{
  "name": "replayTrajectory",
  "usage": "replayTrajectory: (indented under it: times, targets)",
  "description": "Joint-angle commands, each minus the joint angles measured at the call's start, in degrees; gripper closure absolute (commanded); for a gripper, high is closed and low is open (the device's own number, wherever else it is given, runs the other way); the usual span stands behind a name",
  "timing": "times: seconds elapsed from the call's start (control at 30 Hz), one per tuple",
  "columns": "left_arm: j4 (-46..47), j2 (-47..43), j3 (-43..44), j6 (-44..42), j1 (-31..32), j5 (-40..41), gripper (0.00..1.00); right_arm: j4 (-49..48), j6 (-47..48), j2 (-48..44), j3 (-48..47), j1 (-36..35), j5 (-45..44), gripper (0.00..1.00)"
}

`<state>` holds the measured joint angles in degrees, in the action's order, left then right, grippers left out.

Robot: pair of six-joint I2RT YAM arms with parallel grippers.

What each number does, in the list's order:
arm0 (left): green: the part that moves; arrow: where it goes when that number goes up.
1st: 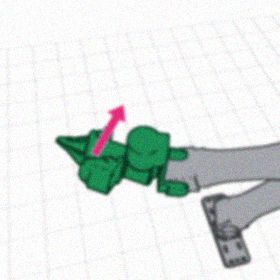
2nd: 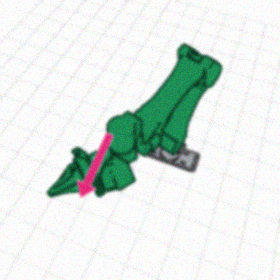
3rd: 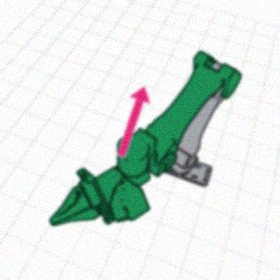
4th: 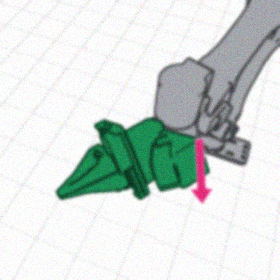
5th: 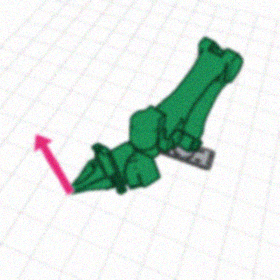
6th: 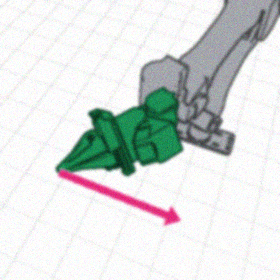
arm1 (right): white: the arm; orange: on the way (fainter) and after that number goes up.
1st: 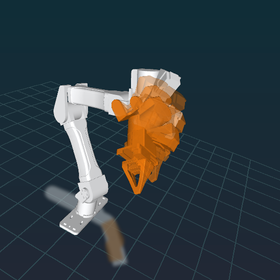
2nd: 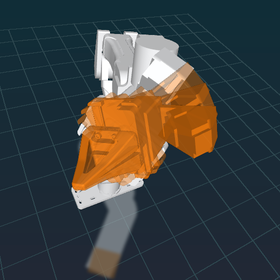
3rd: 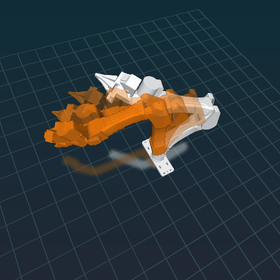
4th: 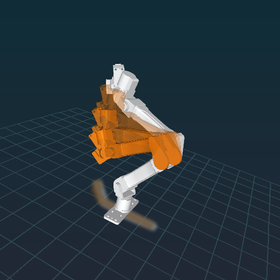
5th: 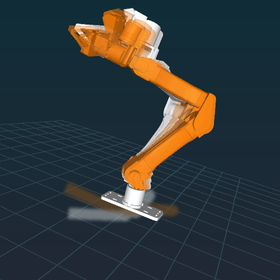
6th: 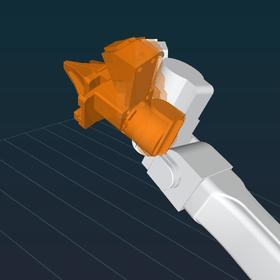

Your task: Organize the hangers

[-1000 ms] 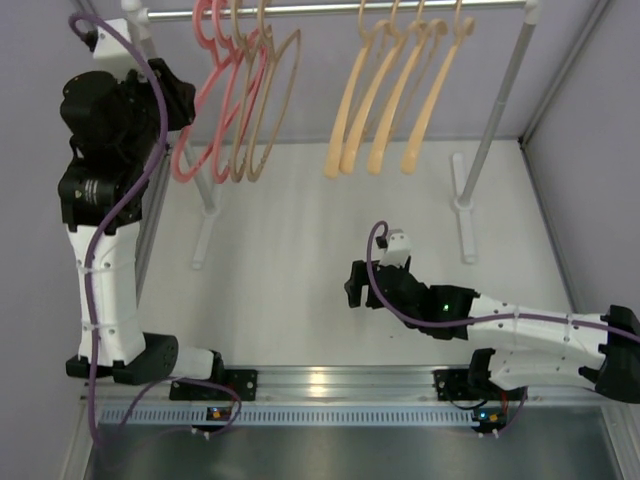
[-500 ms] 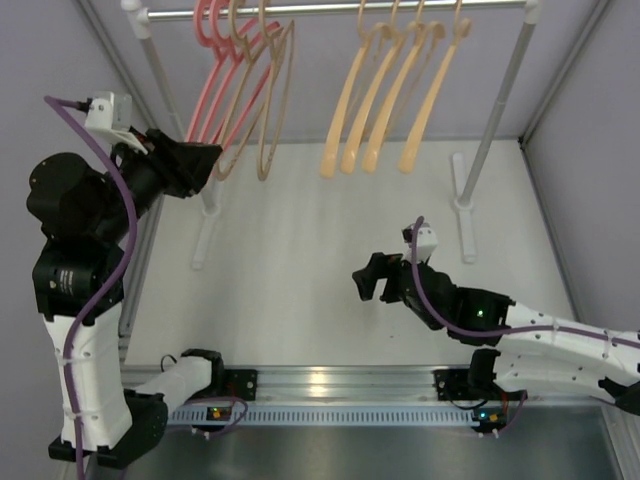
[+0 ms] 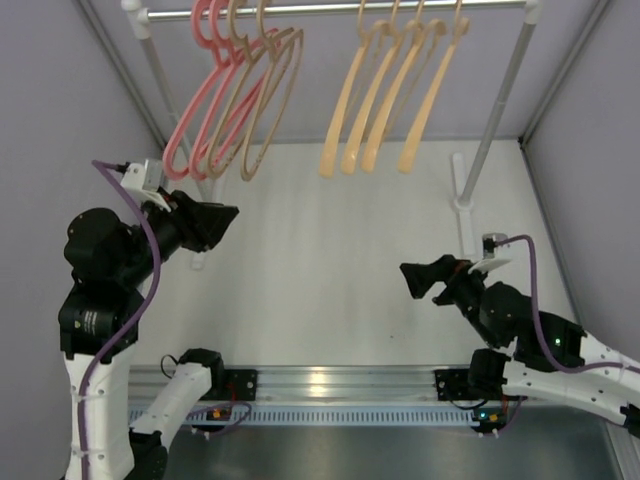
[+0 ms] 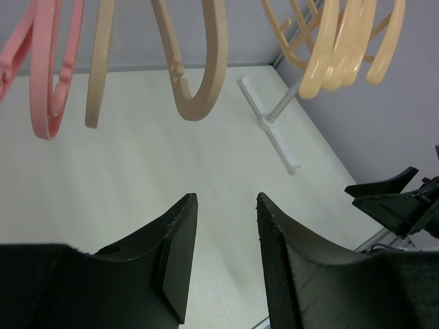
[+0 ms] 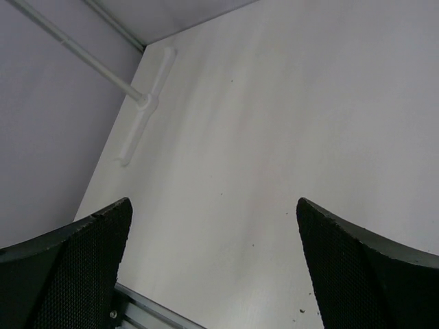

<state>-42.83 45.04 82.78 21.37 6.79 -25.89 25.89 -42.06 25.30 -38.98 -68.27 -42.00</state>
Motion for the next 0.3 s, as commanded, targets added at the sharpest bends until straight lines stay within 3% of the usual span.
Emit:
replayTrajectory:
  times: [0.0,0.27]
  targets:
    - [4.51,-2.93,-1.39,0.61,0.07,0.57,0.55,5.75,-0.39,-4.11,0.31,-0.72,-5.02,0.01]
    - [6.35,-6.1,-5.87,2.1,0.07,0.32,0.55,6.46,-1.09,-4.82,0.48,-0.72,-7.13,0.0]
